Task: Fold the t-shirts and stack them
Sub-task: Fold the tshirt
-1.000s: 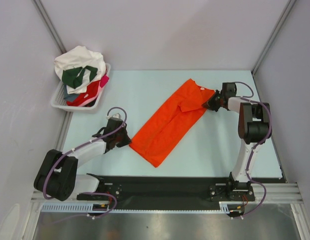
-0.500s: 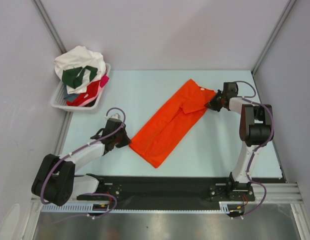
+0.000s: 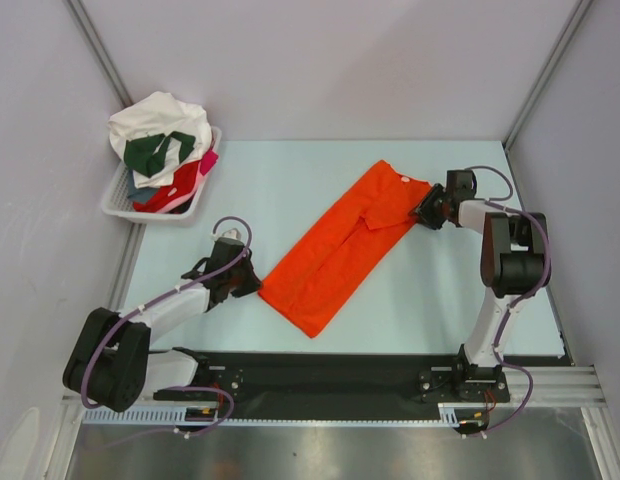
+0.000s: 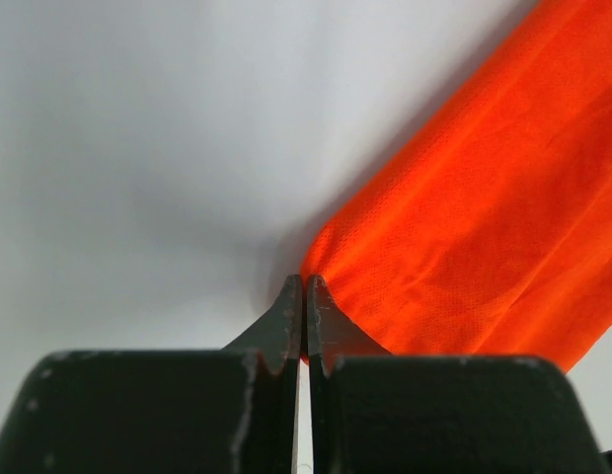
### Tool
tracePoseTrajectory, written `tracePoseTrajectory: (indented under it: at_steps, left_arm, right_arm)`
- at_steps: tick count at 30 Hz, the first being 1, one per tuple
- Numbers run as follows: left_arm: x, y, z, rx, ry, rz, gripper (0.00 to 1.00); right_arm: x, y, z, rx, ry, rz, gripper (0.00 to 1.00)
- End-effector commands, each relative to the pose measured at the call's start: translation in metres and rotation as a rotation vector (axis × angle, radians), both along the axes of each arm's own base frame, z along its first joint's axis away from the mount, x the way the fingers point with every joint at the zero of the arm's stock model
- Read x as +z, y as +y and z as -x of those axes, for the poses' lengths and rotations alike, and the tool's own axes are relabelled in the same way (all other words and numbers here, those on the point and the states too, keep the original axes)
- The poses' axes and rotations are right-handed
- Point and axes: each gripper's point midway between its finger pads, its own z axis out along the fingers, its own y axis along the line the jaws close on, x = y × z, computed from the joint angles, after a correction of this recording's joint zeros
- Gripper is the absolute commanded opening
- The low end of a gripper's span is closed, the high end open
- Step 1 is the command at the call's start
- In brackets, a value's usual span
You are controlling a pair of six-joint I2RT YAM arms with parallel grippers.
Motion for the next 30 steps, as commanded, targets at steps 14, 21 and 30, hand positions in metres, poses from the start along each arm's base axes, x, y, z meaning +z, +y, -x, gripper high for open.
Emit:
tracePoseTrajectory:
  at_steps: [14, 21, 30]
  left_arm:
    - [0.003, -0.003, 0.003, -0.01, -0.011, 0.007, 0.0]
    - [0.002, -0.003, 0.007, -0.013, -0.007, 0.009, 0.0]
    - [0.0, -0.019, 0.027, -0.002, 0.005, 0.075, 0.0]
  right_arm:
    - [-0.014, -0.004, 0.016, 0.016, 0.013, 0.069, 0.48]
    - [-0.027, -0.007, 0.0, -0.001, 0.027, 0.059, 0.23]
    - [-0.027, -0.001, -0.036, 0.017, -0.002, 0.018, 0.0]
